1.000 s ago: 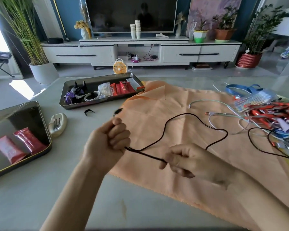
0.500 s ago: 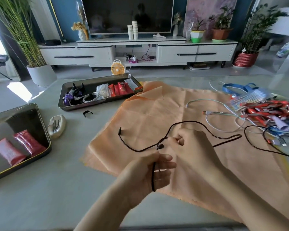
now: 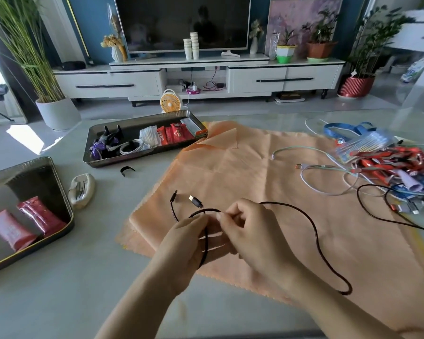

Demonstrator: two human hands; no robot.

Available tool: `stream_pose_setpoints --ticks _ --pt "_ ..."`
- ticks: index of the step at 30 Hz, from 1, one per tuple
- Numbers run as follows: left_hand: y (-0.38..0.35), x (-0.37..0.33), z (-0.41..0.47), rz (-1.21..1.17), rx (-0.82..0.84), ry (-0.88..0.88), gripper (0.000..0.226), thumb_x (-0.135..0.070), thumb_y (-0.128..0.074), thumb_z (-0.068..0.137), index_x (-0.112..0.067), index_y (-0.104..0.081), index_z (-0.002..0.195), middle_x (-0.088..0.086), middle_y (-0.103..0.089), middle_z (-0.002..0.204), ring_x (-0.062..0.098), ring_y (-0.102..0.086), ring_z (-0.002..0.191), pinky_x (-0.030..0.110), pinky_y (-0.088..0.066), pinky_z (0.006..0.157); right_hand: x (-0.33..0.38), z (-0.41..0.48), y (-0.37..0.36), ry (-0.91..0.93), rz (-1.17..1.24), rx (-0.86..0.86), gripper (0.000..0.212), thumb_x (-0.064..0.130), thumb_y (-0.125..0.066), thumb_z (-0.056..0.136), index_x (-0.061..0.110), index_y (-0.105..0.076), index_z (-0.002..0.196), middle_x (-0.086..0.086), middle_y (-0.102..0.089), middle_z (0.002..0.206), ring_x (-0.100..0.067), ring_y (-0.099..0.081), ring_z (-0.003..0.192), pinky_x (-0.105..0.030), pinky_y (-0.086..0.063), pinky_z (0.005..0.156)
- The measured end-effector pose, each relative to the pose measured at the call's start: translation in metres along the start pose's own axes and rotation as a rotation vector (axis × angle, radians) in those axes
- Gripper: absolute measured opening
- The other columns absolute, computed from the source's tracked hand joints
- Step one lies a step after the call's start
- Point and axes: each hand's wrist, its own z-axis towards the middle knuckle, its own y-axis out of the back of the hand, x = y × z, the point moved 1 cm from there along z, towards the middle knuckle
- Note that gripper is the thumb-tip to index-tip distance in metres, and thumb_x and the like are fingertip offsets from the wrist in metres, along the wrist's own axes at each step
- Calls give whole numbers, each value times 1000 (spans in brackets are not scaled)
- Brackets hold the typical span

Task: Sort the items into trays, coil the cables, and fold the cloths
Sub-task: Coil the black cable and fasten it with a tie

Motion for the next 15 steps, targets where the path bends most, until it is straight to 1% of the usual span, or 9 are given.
stream_pose_setpoints --ticks 2,4,6,7,9,11,12,13,15 --pt "8 -7 -3 171 15 31 47 -14 -38 97 -10 -68 61 13 -71 77 22 -68 60 21 -48 46 -3 7 7 -138 194 45 18 18 -62 88 10 -56 73 1 -64 57 -10 -55 43 -21 -40 40" --pt "12 -11 -7 248 67 72 40 -15 -39 94 -12 -58 60 9 -65 65 17 -53 41 17 -33 35 -6 14 16 -346 440 81 16 14 -63 88 8 -55 75 2 -63 55 -8 -51 39 -19 -36 37" --pt "12 -12 -6 172 66 88 35 -17 -39 94 -12 -51 61 6 -55 57 12 -38 32 16 -24 32 -9 19 22 -505 650 84 18 11 -64 86 9 -52 73 1 -57 52 -7 -41 36 -16 -27 34" --pt "11 -10 -4 105 31 81 34 -17 -38 94 -11 -51 63 6 -54 55 11 -37 32 15 -24 31 -10 19 24 -534 700 79 21 10 -65 85 10 -50 70 1 -55 51 -7 -37 35 -16 -23 34" --pt "7 -6 1 -42 -52 55 34 -15 -38 97 -7 -53 67 8 -60 56 13 -49 35 14 -34 32 -7 17 22 -494 685 63 23 9 -67 83 10 -49 68 1 -51 49 -7 -32 35 -16 -20 34" --pt "4 -3 5 -162 -94 35 35 -15 -38 98 -3 -57 72 14 -69 66 19 -65 49 17 -48 41 -2 10 13 -373 617 27 20 9 -68 82 8 -51 69 4 -51 47 -5 -36 35 -14 -27 36" --pt "4 -2 7 -207 -100 24 35 -14 -38 98 -1 -60 75 17 -71 71 21 -69 56 20 -53 45 1 6 9 -291 564 3 19 10 -68 82 7 -53 70 6 -52 47 -3 -41 37 -14 -32 38" --pt "5 -1 8 -234 -101 8 33 -12 -38 98 1 -61 78 18 -71 74 22 -70 59 23 -54 48 2 1 5 -187 472 -21 19 11 -68 82 6 -53 71 5 -54 49 -4 -47 42 -17 -39 43" --pt "5 1 8 -237 -88 -18 31 -10 -39 97 1 -62 81 17 -71 74 21 -70 60 25 -54 50 4 -7 -4 35 250 -21 19 15 -66 85 8 -54 72 1 -58 58 -12 -54 55 -31 -48 56"
